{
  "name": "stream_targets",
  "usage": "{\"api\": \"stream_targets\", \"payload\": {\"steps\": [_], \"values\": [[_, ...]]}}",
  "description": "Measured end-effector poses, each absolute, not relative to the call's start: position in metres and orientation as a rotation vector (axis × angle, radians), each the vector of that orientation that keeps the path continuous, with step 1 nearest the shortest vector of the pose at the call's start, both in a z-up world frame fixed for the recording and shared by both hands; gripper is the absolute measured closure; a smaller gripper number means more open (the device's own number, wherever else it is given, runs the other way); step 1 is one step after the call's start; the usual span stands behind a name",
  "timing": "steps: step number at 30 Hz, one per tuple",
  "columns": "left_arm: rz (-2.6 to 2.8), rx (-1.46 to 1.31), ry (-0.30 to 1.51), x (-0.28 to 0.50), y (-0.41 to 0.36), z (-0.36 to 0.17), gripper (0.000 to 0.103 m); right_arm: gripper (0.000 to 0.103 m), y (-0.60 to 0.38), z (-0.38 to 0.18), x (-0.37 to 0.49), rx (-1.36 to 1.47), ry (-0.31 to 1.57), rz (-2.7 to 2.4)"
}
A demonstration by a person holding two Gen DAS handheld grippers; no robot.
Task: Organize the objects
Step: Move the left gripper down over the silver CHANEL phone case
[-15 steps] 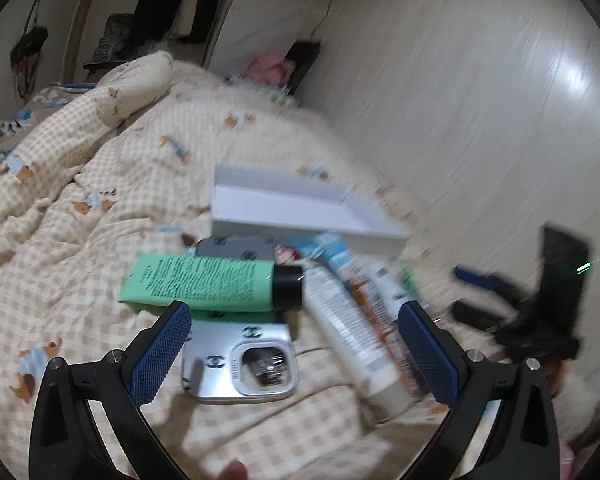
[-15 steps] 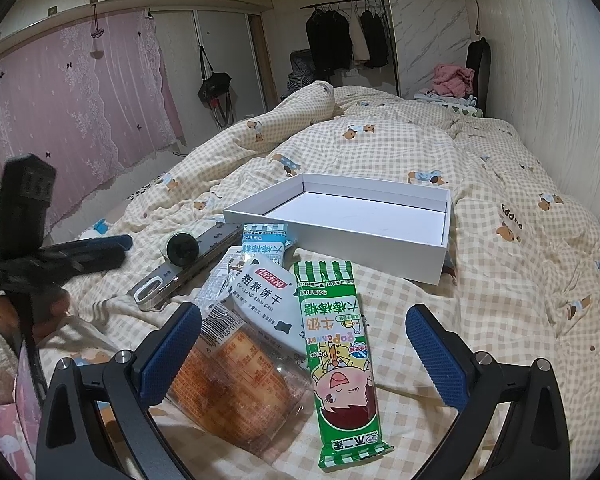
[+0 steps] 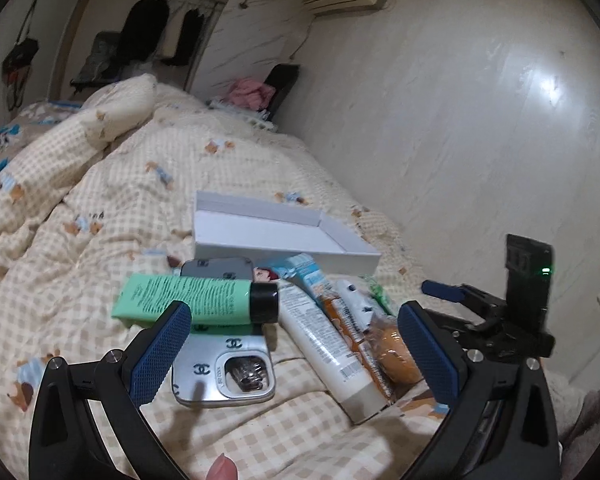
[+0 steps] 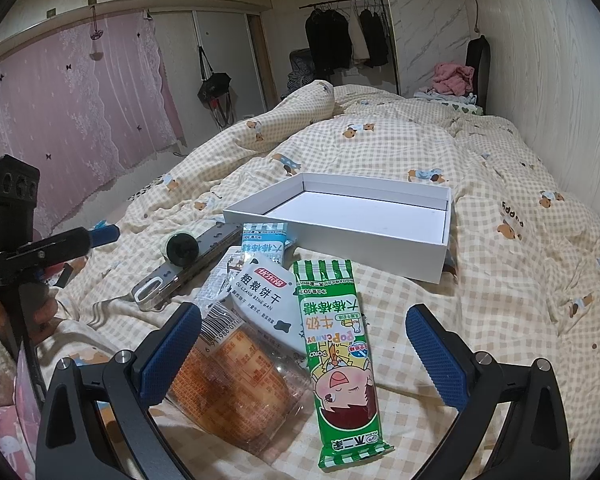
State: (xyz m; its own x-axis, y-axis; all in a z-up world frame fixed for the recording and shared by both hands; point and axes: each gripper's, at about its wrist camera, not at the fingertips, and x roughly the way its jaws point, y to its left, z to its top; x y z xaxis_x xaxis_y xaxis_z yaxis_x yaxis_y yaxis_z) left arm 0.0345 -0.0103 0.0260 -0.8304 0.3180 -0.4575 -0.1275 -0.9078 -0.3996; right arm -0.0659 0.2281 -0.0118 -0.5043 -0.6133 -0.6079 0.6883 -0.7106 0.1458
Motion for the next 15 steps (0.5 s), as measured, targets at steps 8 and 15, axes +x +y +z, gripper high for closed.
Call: {"api": "stream_targets", "payload": {"steps": [8, 15], "values": [[2.885, -0.589, -0.393, 0.064, -0.003, 0.055, 0.000, 0.000, 0.228, -0.013, -0.067, 0.847, 0.131, -2.205], [2.884, -0.663, -0.343, 0.057, 0.004, 0.055, 0.000, 0.000, 0.227, -0.015, -0.068, 0.847, 0.133, -2.206]]}}
